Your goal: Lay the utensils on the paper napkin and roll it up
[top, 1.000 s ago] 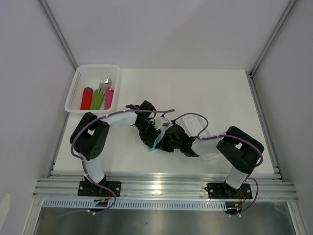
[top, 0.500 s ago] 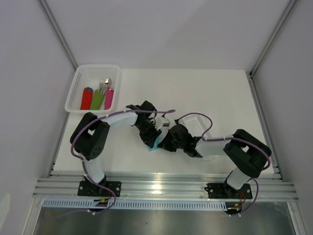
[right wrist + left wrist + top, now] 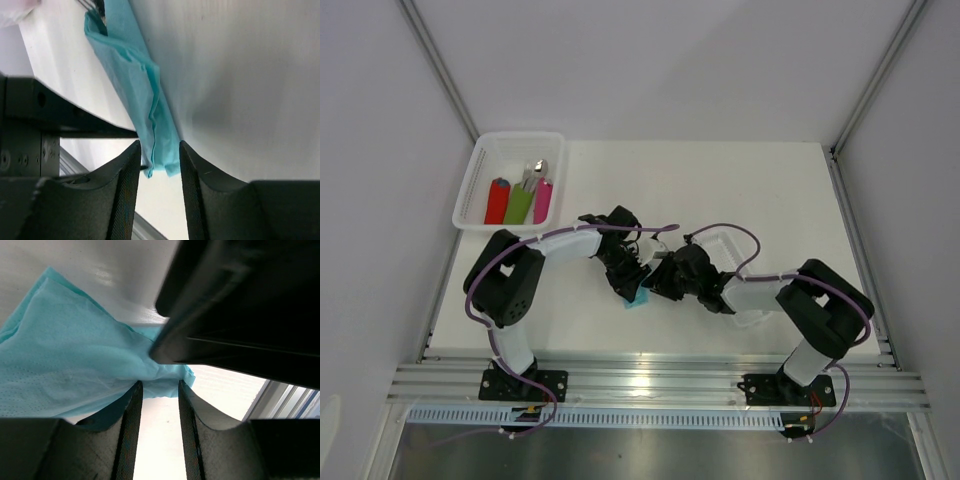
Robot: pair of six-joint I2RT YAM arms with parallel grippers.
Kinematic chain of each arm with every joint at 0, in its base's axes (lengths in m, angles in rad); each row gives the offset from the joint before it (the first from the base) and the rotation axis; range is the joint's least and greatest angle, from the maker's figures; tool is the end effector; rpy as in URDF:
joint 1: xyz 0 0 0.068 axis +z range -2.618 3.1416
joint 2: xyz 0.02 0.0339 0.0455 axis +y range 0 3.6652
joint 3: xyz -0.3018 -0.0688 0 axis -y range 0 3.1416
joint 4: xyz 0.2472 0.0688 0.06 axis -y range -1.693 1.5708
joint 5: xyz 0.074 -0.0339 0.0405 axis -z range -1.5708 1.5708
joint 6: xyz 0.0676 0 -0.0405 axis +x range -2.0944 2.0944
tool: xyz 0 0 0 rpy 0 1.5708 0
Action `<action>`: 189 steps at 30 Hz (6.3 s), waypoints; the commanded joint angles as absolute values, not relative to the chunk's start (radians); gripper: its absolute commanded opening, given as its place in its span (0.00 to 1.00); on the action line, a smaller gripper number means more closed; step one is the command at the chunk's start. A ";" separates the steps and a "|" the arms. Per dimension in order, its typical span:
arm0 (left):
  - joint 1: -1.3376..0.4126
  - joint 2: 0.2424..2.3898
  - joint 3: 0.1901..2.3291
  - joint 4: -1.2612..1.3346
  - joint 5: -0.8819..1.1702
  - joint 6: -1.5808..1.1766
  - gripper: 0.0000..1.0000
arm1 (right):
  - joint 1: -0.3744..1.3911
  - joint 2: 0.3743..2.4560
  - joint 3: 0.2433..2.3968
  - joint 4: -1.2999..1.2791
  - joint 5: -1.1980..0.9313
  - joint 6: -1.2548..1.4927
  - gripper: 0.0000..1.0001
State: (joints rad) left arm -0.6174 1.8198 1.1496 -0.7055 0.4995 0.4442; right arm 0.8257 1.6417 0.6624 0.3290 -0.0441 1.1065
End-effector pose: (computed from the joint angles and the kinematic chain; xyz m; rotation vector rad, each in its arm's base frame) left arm 0.2676 -0.2297 0.1687 1.5288 2.4617 -0.7607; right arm 0.2295 0.2532 0.1571 0.3171 2.4359 1.0326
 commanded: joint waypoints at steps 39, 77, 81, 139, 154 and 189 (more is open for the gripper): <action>-0.719 1.661 1.036 -0.661 0.451 0.532 0.40 | 0.894 1.750 0.591 0.465 0.020 1.201 0.00; -0.752 1.526 0.925 -0.435 0.336 0.488 0.12 | 0.910 1.721 0.578 0.466 0.043 1.215 0.00; -0.765 1.554 0.908 -0.422 0.311 0.466 0.12 | 0.910 1.721 0.578 0.468 0.043 1.216 0.00; -0.788 1.591 0.888 -0.457 0.365 0.472 0.29 | 0.877 1.790 0.684 0.399 0.132 1.011 0.29; -0.701 1.473 0.963 -0.600 0.471 0.479 0.49 | 0.881 1.825 0.683 0.342 0.109 1.029 0.29; -0.423 1.781 1.072 -0.676 0.515 0.365 0.38 | 0.833 1.966 0.600 0.641 -0.196 1.014 0.45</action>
